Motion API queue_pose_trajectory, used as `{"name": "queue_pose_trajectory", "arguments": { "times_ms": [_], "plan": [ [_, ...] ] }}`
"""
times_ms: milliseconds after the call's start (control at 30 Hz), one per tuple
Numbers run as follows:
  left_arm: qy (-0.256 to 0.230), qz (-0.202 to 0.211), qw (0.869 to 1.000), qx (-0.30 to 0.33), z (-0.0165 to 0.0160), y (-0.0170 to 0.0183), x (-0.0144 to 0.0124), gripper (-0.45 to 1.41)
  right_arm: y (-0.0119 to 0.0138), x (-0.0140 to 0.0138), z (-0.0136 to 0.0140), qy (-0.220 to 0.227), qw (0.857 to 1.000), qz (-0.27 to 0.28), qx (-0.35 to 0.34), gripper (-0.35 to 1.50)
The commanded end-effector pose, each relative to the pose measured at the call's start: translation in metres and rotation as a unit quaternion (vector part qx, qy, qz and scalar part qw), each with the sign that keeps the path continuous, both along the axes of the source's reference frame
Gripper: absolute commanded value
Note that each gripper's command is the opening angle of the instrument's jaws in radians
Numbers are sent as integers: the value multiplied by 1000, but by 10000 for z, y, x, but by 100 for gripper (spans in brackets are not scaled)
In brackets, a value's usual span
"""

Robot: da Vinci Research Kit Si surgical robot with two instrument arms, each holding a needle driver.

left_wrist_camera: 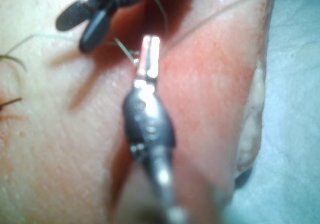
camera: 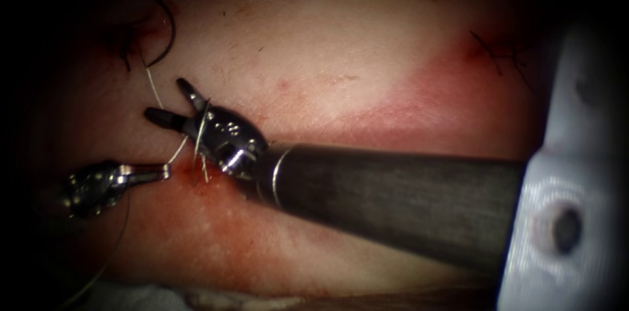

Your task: Wound Closure

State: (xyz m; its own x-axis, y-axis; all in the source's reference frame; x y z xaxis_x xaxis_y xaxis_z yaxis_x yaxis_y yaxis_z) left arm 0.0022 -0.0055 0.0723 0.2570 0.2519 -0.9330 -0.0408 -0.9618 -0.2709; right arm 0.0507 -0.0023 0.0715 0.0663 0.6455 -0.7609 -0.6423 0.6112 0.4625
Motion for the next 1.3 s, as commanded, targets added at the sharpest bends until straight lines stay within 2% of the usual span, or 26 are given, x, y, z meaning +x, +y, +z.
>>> {"name": "queue_pose_trajectory", "arguments": {
  "times_ms": [33,133,167,200,233,333,467,567,633,667,767,833,933,1067,1300],
  "plan": [
    [-1,0,1000,2,7,-7,-5,-45,-4,14,6,2,1000,-9,4,121],
    [-1,1,1000,2,6,-7,-5,-45,0,19,8,1,1000,-21,12,116],
    [-1,1,1000,2,6,-7,-5,-45,0,18,8,2,1000,-27,7,95],
    [-1,1,1000,2,7,-7,-5,-45,-2,16,7,8,999,-48,-4,6],
    [-1,1,1000,2,7,-7,-5,-45,-2,14,7,11,999,-51,-4,-35],
    [-1,1,1000,2,6,-7,-4,-45,-1,13,8,-10,999,-50,2,-35],
    [-3,5,1000,4,6,-4,3,-45,-2,11,9,-6,998,-66,11,-35],
    [1,-1,1000,6,8,2,13,-45,-17,-10,2,5,998,-69,2,-35],
    [12,-14,1000,10,14,16,28,-45,-42,-38,-5,13,997,-81,-4,-35],
    [14,-17,1000,11,16,21,31,-45,-45,-41,-6,14,996,-83,-5,-35],
    [27,-31,999,22,31,55,48,-45,-68,-65,-11,20,996,-92,-11,-35],
    [31,-36,999,25,37,69,53,-45,-76,-70,-8,20,995,-95,-15,-35],
    [48,-47,997,29,48,116,56,-45,-108,-71,15,22,993,-116,-17,-35],
    [53,-54,996,39,44,166,54,-45,-144,-73,35,30,989,-144,-16,-35],
    [62,-51,996,35,28,219,45,-45,-186,-86,18,36,982,-184,-11,-35]
  ]
}}
